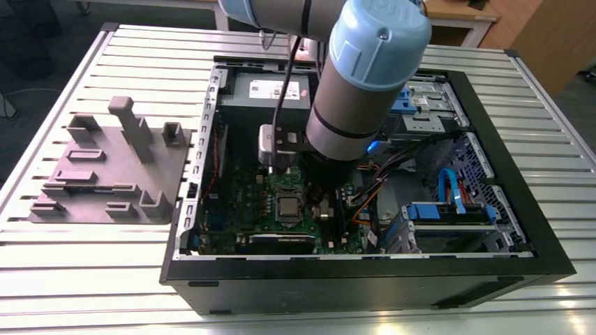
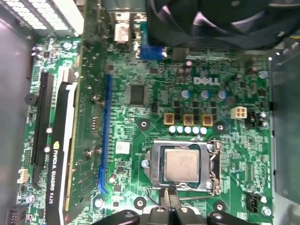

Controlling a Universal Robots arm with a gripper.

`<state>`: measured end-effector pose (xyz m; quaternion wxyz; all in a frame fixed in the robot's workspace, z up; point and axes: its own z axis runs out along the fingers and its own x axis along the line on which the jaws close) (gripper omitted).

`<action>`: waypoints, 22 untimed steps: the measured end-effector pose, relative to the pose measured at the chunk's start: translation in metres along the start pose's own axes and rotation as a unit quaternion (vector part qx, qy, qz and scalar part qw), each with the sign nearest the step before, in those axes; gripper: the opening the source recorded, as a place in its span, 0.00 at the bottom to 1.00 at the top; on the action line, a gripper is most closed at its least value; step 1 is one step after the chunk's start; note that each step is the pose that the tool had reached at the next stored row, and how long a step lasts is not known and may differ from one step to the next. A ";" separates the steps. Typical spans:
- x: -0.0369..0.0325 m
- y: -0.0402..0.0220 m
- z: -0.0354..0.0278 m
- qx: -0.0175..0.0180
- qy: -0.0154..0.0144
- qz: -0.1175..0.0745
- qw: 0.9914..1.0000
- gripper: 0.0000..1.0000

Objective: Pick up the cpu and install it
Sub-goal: 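Install the first cpu locking lever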

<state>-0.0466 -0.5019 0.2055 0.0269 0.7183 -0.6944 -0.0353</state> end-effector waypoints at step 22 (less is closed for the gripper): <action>0.0038 -0.0013 0.0143 0.000 0.001 -0.016 1.000 0.10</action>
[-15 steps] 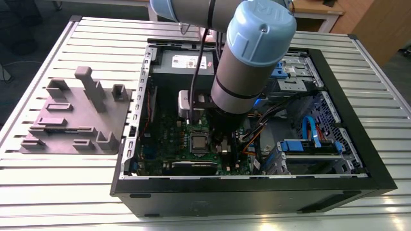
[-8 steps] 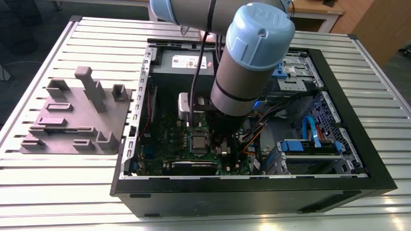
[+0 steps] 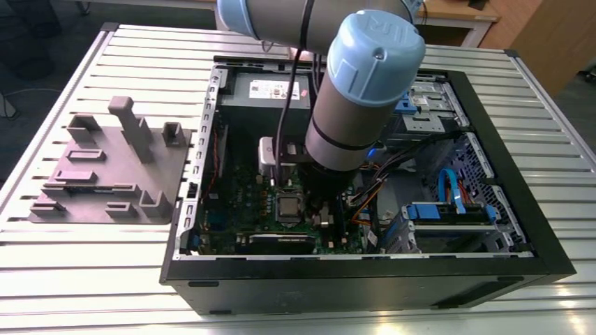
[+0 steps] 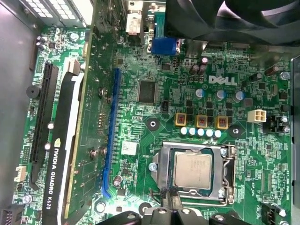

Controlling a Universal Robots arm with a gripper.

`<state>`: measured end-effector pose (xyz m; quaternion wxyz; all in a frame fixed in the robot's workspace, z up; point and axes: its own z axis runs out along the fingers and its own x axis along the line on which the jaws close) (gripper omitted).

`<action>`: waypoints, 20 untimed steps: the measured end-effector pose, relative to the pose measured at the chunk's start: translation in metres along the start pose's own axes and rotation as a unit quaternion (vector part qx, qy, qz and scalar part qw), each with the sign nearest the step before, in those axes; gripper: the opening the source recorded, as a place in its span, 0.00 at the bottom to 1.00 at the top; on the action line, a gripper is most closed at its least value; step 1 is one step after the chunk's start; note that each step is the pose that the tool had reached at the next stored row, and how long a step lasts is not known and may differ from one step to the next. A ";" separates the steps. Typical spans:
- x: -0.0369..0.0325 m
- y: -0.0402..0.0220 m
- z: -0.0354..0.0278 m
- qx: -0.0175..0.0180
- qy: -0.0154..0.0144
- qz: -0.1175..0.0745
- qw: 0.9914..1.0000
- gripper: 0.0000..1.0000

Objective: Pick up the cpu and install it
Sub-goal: 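Install the first cpu locking lever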

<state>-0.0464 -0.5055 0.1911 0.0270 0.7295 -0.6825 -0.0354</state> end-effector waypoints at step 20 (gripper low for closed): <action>0.0003 -0.0058 0.0023 0.001 -0.018 -0.002 1.000 0.10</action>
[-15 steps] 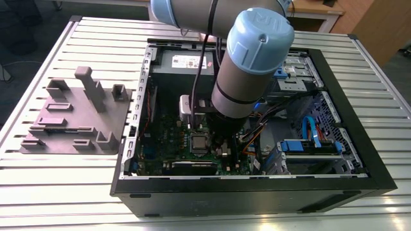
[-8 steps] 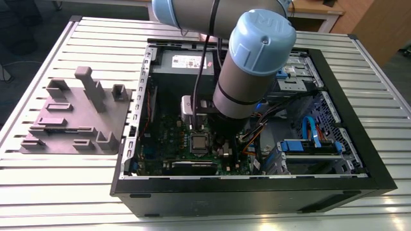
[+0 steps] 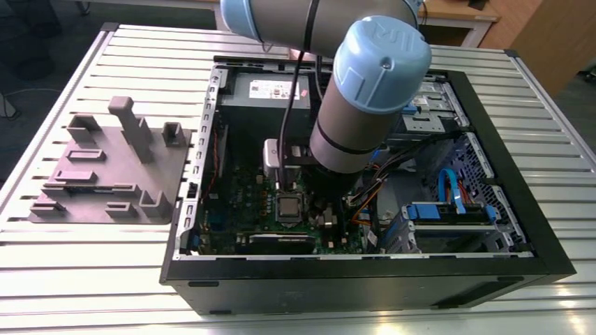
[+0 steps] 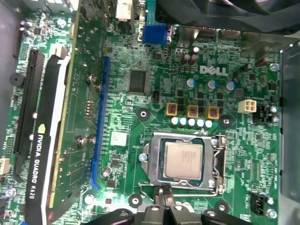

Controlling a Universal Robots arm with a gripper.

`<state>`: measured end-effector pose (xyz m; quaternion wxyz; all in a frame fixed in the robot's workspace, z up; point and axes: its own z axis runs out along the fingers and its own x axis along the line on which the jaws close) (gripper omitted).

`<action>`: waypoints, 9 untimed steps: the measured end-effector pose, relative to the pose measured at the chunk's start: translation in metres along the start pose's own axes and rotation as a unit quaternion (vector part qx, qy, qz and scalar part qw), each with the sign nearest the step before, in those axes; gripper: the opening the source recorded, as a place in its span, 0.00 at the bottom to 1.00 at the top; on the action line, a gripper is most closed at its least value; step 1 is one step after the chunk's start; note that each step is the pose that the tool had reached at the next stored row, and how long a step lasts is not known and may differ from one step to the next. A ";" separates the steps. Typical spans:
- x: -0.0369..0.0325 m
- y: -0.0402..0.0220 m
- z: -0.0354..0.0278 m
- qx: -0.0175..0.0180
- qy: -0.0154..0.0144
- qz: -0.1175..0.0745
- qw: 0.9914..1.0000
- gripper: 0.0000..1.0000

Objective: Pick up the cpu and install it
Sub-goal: 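Install the first cpu locking lever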

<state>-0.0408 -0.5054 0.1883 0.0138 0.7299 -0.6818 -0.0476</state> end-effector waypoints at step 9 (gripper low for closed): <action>-0.0010 0.0018 -0.0213 0.000 -0.006 -0.001 1.000 0.10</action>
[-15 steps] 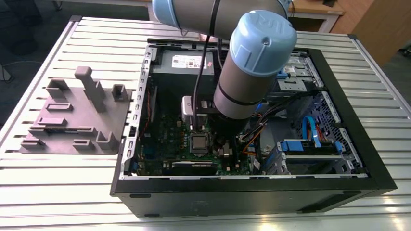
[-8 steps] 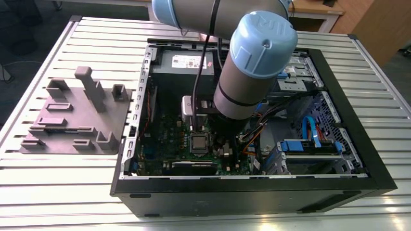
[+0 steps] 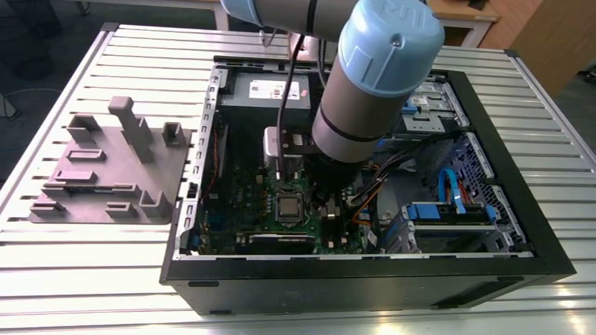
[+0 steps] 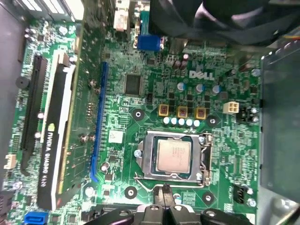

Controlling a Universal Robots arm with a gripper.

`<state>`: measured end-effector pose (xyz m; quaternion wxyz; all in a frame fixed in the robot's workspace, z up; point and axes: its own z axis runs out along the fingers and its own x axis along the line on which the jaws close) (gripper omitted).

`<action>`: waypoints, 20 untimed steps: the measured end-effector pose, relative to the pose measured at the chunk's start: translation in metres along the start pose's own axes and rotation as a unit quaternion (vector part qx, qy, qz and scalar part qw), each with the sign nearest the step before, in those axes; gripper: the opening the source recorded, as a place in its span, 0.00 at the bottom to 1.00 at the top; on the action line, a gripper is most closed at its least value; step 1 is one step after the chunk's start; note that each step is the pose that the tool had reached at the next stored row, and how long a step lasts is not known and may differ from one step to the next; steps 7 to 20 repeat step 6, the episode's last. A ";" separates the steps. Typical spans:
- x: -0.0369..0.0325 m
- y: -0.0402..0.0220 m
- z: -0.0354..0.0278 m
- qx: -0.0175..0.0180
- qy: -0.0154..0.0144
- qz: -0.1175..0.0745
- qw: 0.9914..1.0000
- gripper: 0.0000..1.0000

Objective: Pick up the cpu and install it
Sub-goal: 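Install the first cpu locking lever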

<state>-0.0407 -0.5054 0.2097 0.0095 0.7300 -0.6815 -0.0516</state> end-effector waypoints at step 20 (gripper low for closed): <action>0.0000 -0.0002 -0.0006 0.000 0.000 0.000 1.000 0.10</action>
